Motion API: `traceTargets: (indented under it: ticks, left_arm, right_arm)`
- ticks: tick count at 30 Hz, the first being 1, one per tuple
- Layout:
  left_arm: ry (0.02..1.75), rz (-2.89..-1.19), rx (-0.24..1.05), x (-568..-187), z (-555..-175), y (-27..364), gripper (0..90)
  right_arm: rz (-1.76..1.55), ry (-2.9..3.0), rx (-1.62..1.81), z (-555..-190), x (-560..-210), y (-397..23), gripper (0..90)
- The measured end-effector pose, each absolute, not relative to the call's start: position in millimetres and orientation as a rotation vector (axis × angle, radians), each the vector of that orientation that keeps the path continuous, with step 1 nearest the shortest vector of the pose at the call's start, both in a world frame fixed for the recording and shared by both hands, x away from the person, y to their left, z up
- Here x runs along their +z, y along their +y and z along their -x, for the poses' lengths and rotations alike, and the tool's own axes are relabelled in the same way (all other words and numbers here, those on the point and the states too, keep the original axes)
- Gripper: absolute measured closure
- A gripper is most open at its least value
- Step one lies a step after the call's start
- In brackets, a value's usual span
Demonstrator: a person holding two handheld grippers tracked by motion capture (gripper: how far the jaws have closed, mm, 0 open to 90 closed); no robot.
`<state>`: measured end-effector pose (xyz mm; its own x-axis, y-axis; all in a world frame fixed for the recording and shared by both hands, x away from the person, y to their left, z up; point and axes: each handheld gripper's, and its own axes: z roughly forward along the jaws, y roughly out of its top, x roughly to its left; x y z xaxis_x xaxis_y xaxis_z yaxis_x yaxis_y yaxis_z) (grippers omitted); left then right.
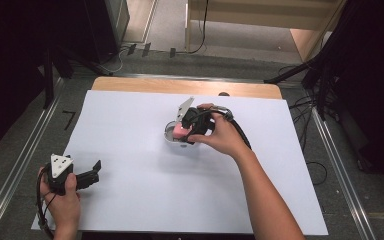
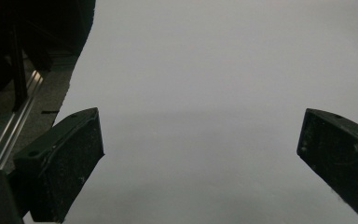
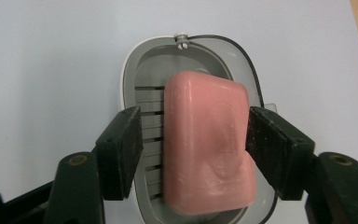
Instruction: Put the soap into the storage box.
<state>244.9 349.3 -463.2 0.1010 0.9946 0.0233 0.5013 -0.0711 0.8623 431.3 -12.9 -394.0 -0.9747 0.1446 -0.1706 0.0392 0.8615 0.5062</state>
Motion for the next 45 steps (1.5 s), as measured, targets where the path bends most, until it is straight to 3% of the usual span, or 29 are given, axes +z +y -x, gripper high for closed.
traceTargets:
  ticks: [19, 30, 45]
  left_arm:
    - [1.488, -1.665, 0.877, -463.5, -245.3, 349.1, 0.8]
    - [1.486, -1.665, 0.874, -463.5, -245.3, 349.2, 0.8]
    - [1.487, -1.672, 0.879, -463.3, -245.1, 348.5, 0.8]
  right_arm:
    - [-0.254, 2.831, 0.77, -423.5, -384.9, -33.8, 33.1]
    - [-0.426, 2.844, 0.823, -421.8, -389.8, -66.6, 14.2]
    - [-0.516, 2.824, 0.869, -402.2, -398.2, -104.6, 13.2]
